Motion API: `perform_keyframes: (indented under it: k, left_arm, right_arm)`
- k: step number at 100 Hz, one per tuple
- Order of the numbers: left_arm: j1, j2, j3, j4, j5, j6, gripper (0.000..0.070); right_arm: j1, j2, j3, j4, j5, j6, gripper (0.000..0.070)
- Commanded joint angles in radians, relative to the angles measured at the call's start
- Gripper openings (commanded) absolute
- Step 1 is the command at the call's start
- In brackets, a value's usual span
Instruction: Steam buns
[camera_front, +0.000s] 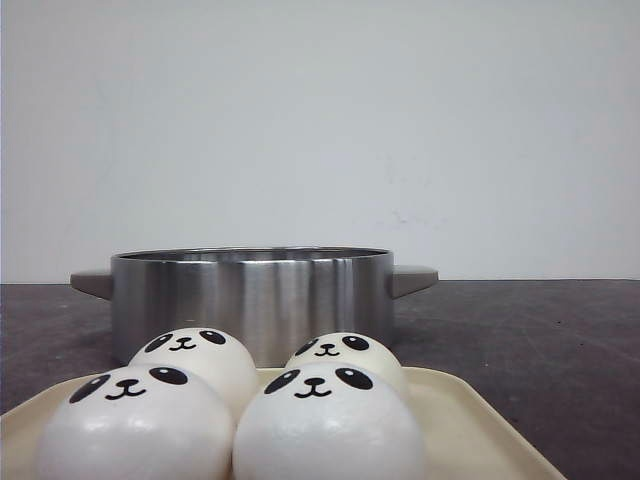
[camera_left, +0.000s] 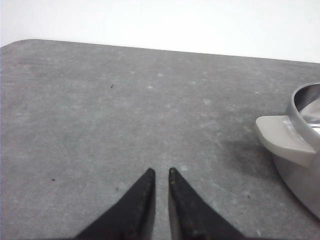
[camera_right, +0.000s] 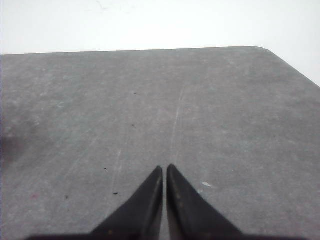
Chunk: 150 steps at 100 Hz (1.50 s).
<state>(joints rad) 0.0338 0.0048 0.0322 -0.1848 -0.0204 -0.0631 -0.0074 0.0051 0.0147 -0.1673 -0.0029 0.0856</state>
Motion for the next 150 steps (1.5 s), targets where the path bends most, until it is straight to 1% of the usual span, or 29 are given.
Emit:
perform_keyframes:
  k: [1, 115, 123, 128, 150]
  left_arm:
    - [0.002, -0.002, -0.018, -0.004, 0.004, -0.001, 0.0000]
    - [0.002, -0.002, -0.018, -0.004, 0.004, -0.001, 0.0000]
    - [0.002, -0.002, -0.018, -0.004, 0.004, -0.001, 0.0000]
    - [0.002, -0.002, -0.018, -0.004, 0.004, -0.001, 0.0000]
    - [0.002, -0.002, -0.018, -0.004, 0.002, -0.001, 0.0000]
  right_arm:
    - [-0.002, -0.002, -0.003, 0.011, 0.002, 0.005, 0.0006]
    - [-0.002, -0.002, -0.003, 0.011, 0.002, 0.005, 0.0006]
    - [-0.002, -0.002, -0.003, 0.011, 0.024, -0.062, 0.0006]
    - [-0.002, -0.002, -0.003, 0.011, 0.048, -0.085, 0.0006]
    - [-0.002, -0.002, -0.003, 0.020, 0.055, -0.086, 0.0006]
